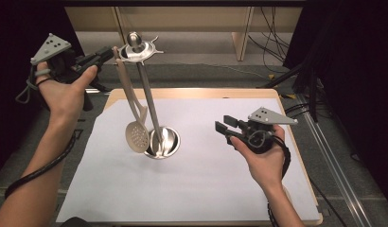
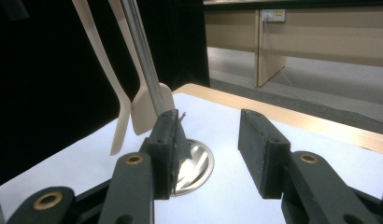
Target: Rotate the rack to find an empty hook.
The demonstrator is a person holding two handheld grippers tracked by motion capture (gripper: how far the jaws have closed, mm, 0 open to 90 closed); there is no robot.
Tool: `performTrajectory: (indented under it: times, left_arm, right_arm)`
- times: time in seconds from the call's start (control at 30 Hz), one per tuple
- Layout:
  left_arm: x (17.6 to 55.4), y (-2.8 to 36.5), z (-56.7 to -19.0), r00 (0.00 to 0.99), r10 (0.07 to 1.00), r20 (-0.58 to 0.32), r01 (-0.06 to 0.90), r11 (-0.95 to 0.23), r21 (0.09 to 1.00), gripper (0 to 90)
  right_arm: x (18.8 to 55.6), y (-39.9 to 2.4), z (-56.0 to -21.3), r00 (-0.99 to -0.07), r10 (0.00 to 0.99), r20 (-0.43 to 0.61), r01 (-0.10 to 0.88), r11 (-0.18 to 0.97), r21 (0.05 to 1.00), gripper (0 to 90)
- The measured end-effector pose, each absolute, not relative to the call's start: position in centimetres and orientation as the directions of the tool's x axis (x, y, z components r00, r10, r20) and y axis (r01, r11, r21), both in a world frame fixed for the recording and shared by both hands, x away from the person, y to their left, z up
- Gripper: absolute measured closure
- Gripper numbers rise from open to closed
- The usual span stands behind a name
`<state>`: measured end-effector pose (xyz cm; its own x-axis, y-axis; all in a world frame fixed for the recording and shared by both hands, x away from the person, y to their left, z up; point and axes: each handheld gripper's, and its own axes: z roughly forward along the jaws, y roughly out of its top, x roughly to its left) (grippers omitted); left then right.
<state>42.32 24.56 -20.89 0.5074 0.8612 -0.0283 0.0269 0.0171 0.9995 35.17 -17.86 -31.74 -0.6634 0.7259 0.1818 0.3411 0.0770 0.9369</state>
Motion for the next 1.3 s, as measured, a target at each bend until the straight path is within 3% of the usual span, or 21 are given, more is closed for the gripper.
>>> performTrajectory:
  times: [0.87, 1.3]
  left_arm:
    - [43.3, 24.4, -20.6, 0.497, 0.868, -0.017, 0.037, -0.002, 0.999, 89.4]
    - [40.4, 25.6, -22.0, 0.492, 0.87, -0.028, -0.006, 0.036, 0.999, 84.5]
  right_arm:
    - [35.3, -18.0, -31.8, -0.666, 0.725, 0.177, 0.339, 0.083, 0.937, 59.0]
    - [35.8, -19.4, -31.6, -0.608, 0.777, 0.162, 0.365, 0.093, 0.926, 58.8]
